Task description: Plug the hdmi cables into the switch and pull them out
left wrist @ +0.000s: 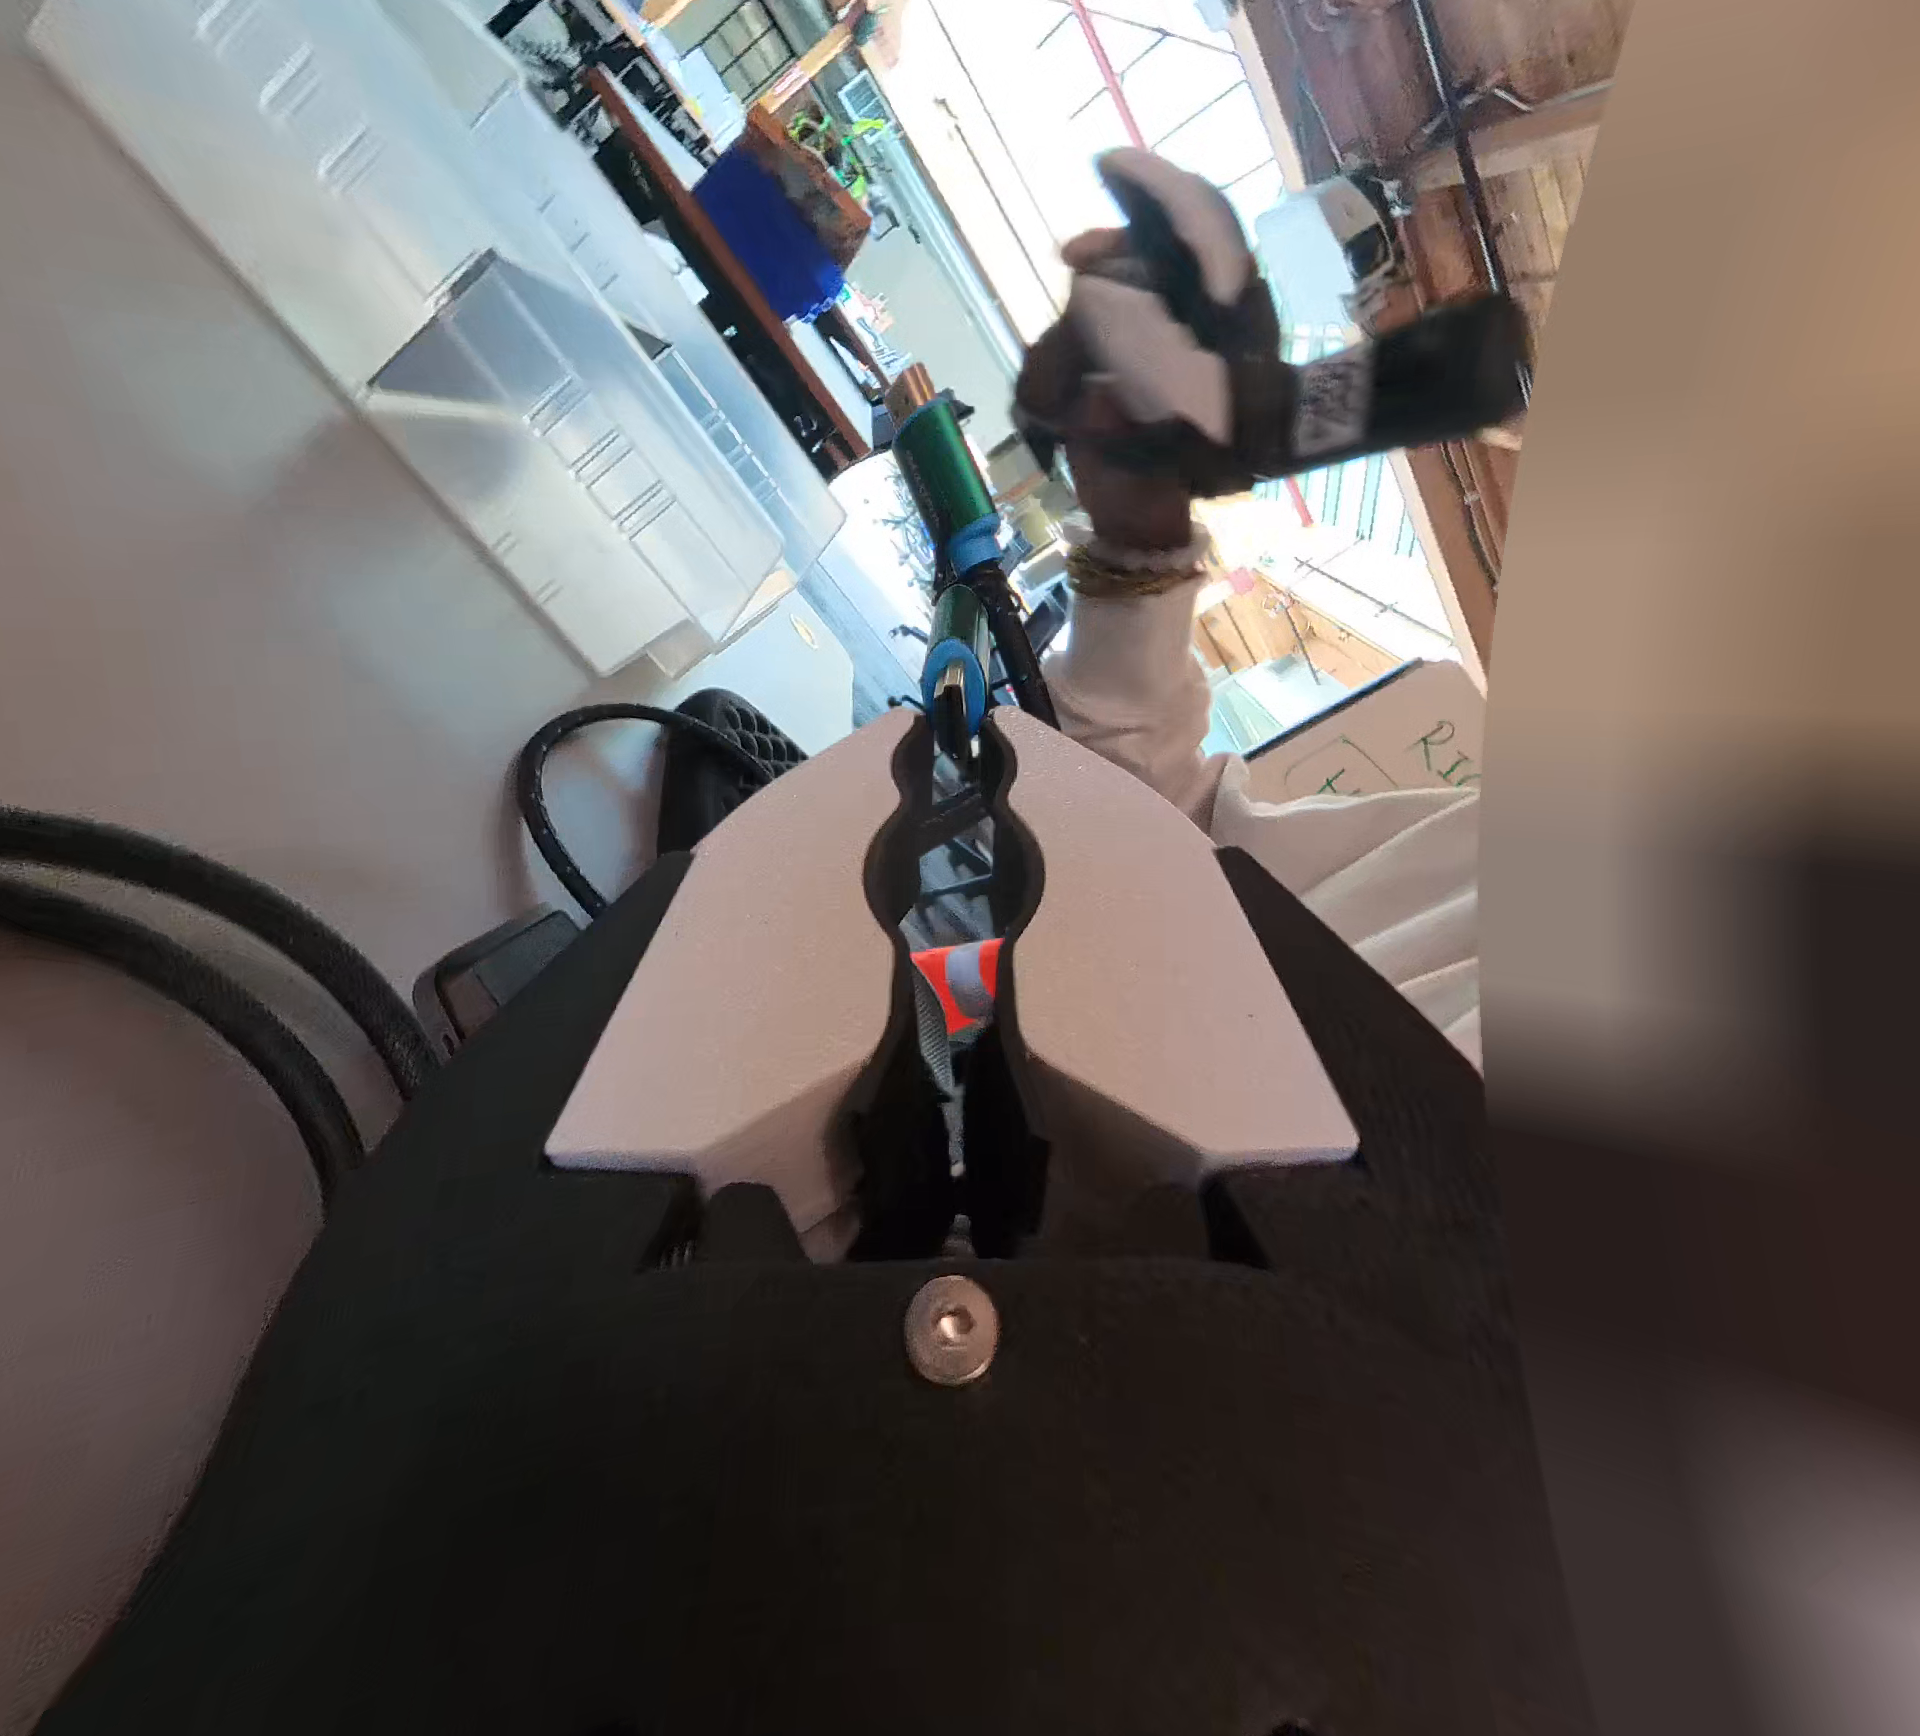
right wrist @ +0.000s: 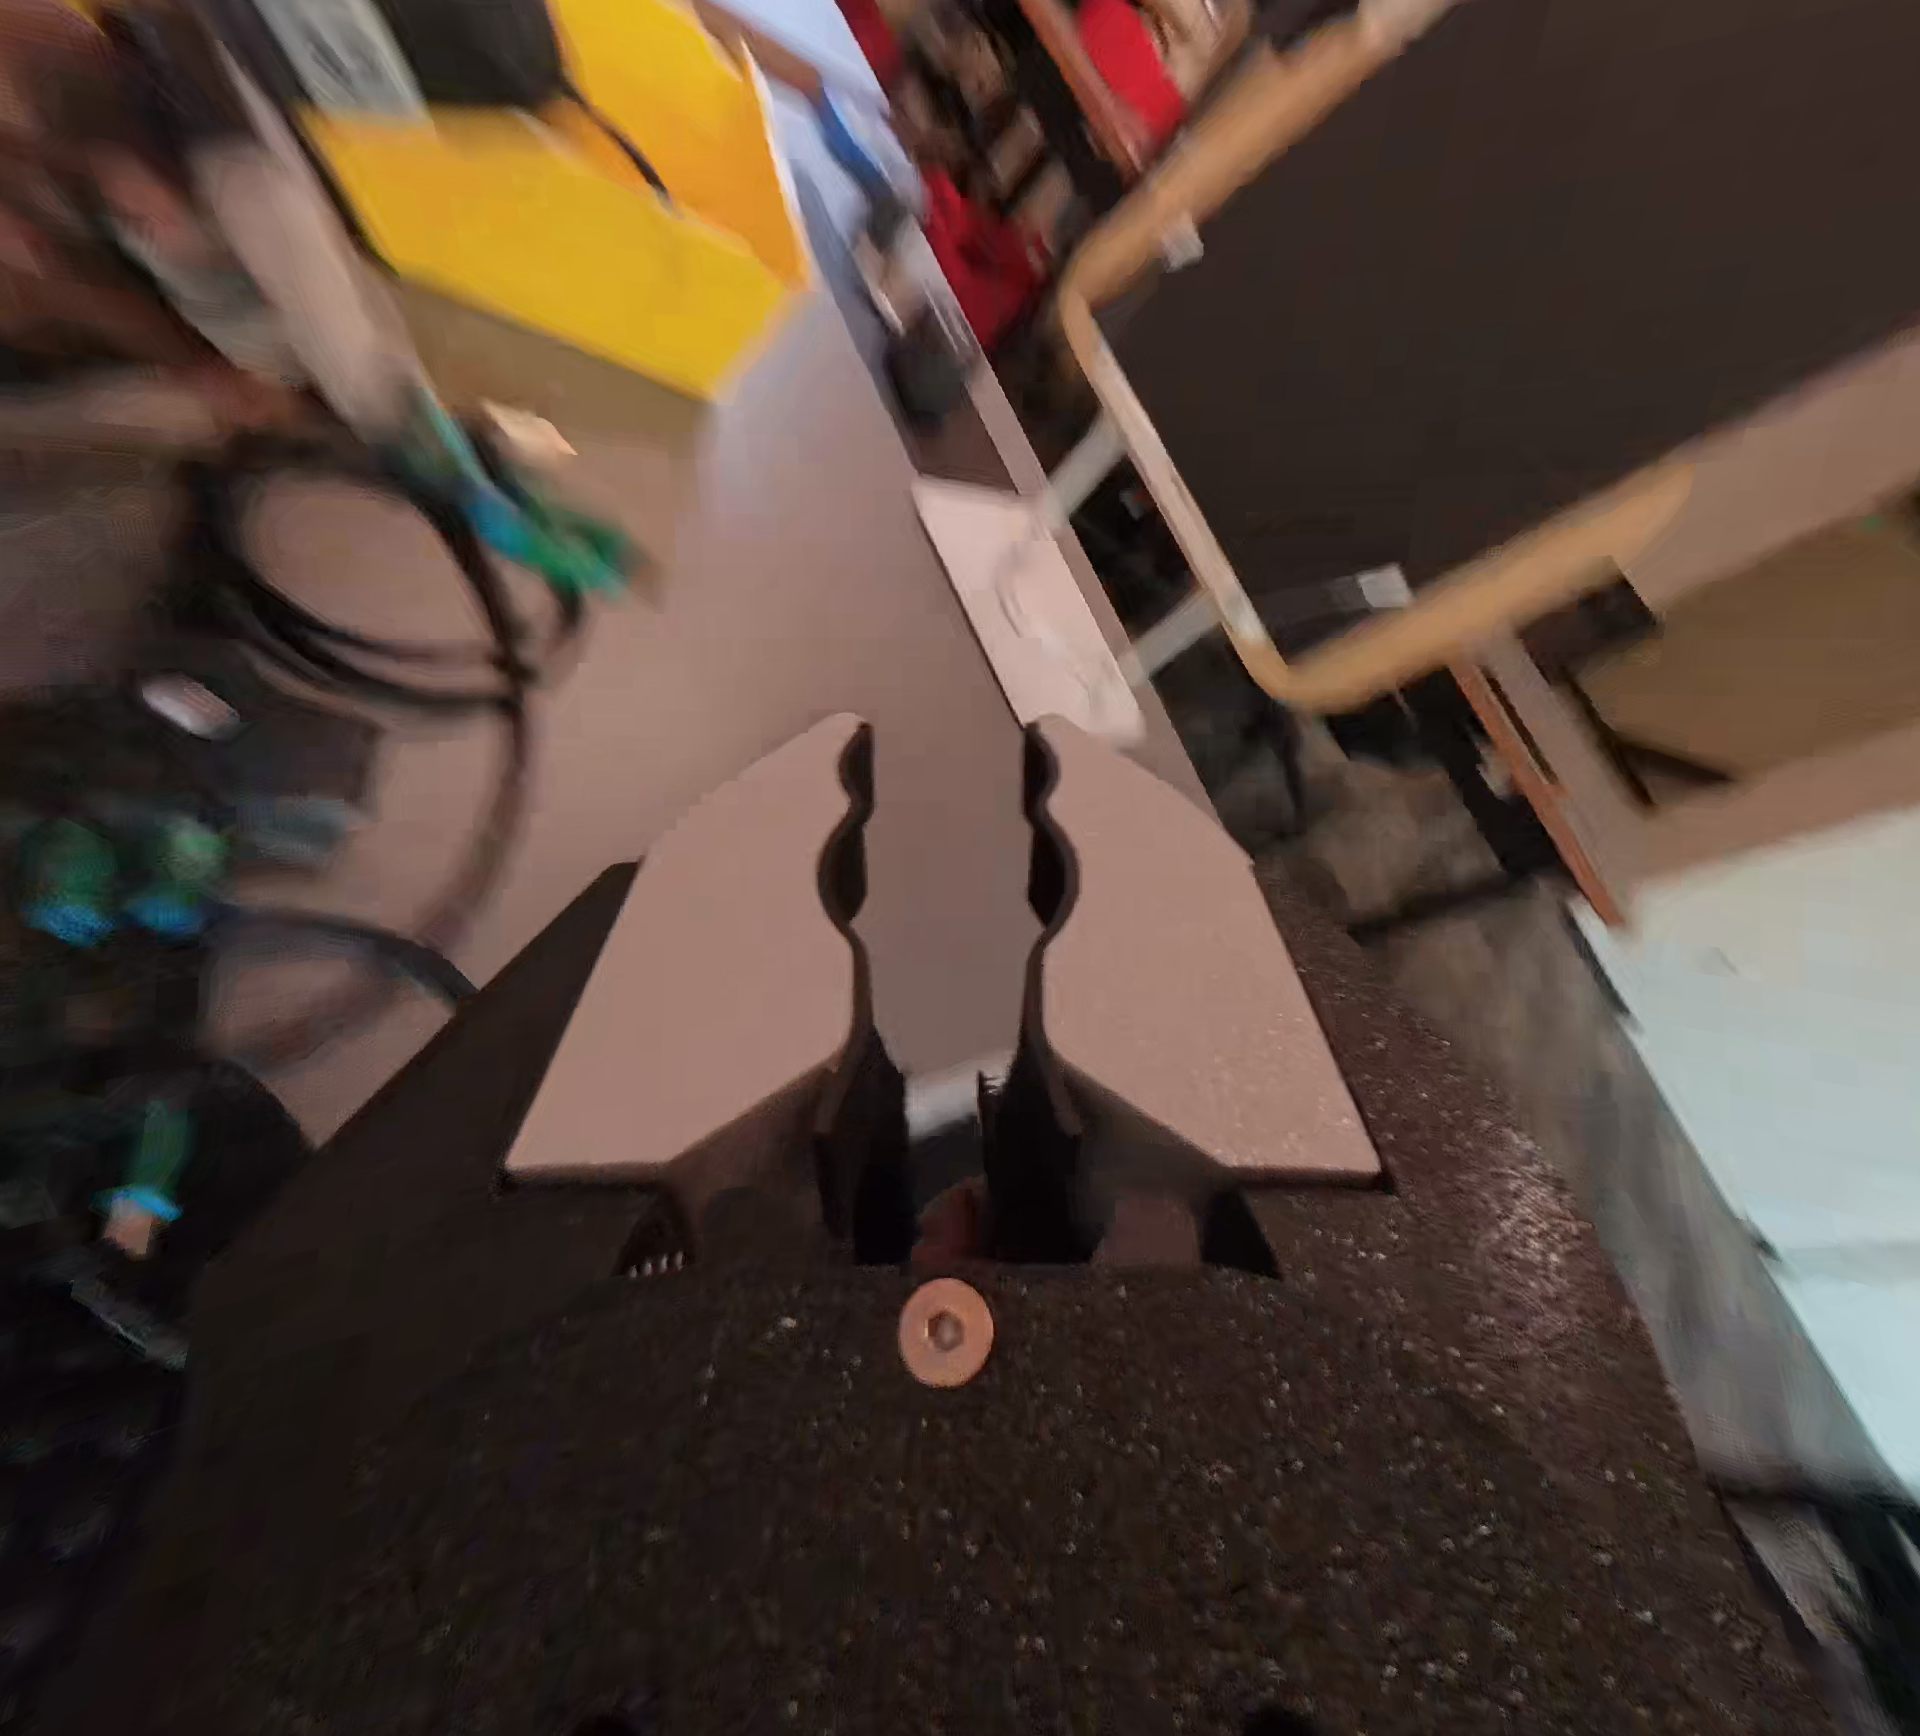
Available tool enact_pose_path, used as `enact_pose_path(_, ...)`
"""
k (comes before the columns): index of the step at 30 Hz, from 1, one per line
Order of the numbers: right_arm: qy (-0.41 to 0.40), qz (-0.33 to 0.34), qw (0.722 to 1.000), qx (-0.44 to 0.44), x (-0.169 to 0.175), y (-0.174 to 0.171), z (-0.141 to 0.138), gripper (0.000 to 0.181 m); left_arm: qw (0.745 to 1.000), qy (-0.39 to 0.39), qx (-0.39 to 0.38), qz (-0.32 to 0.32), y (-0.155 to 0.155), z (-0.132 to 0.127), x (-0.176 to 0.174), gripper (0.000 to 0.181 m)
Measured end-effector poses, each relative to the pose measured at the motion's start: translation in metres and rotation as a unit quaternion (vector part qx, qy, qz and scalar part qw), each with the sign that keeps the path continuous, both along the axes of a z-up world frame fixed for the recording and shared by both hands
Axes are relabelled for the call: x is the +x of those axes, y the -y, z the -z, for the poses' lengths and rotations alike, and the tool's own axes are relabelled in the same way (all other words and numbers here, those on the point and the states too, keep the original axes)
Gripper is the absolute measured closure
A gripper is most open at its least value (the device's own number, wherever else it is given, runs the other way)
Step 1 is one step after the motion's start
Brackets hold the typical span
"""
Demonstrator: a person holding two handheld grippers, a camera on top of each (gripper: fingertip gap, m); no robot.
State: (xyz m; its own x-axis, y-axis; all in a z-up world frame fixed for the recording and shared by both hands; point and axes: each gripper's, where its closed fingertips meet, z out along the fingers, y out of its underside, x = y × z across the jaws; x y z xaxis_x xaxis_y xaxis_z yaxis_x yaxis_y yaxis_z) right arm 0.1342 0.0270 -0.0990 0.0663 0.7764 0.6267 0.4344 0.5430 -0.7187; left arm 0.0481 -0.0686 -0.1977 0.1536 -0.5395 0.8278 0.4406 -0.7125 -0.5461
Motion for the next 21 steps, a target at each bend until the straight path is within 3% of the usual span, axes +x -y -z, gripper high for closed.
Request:
enact_pose_path(2,0.019,-0.082,0.995,-0.048,-0.038,0.054,0.006,0.157,1.000,-0.008,-0.017,-0.012,-0.004,0.006,0.004,0.173)
enact_pose_path(4,0.100,-0.110,0.986,-0.070,-0.063,0.084,0.039,0.154,0.999,-0.030,-0.012,-0.019,-0.006,0.010,0.010,0.173)
enact_pose_path(7,0.200,-0.108,0.970,-0.085,-0.078,0.087,0.082,0.155,0.999,-0.050,-0.003,-0.017,-0.002,0.008,0.017,0.173)
enact_pose_path(10,0.311,-0.099,0.940,-0.100,-0.071,0.082,0.111,0.153,0.998,-0.066,0.006,-0.011,0.003,0.004,0.020,0.174)
enact_pose_path(21,0.344,-0.077,0.934,0.062,-0.070,0.073,0.109,0.159,0.999,-0.014,-0.036,0.006,0.005,0.001,0.018,0.174)
